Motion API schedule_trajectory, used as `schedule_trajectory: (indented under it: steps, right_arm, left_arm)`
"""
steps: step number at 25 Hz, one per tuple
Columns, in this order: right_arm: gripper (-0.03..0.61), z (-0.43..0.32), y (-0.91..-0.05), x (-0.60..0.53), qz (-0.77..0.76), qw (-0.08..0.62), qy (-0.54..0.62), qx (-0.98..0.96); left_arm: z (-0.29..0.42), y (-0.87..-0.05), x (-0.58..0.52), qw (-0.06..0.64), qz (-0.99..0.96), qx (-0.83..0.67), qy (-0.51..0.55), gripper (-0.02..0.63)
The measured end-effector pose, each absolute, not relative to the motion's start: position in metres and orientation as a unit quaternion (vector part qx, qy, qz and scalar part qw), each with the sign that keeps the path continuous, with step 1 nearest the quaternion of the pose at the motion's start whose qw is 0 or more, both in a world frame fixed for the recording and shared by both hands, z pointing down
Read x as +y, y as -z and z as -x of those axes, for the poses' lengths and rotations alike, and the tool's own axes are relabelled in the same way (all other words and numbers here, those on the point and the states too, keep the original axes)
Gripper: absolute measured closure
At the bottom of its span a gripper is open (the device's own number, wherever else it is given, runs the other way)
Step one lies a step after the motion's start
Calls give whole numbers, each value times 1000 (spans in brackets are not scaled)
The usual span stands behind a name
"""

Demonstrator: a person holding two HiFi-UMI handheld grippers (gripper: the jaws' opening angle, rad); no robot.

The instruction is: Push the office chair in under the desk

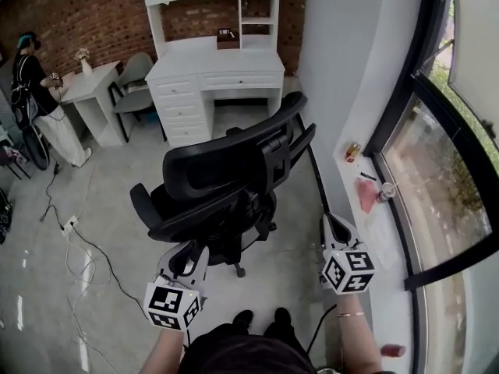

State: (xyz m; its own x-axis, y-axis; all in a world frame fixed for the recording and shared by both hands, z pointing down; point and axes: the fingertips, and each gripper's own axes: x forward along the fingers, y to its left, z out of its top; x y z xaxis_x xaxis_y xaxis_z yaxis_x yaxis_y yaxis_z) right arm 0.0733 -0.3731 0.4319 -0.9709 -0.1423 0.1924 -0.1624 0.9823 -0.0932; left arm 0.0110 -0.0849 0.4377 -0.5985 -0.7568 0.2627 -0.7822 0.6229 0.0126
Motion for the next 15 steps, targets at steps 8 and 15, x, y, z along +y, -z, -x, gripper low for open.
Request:
schedule_trajectory:
  steps: [8, 15]
  right_arm:
    - [566, -19, -419, -425, 21, 104, -6, -994]
    - [356, 55, -403, -456, 81, 100, 52, -990]
  left_arm:
    - [-1, -428, -52, 125, -229, -965, -36, 451]
    - [12, -422, -29, 136, -112, -982, -73, 341]
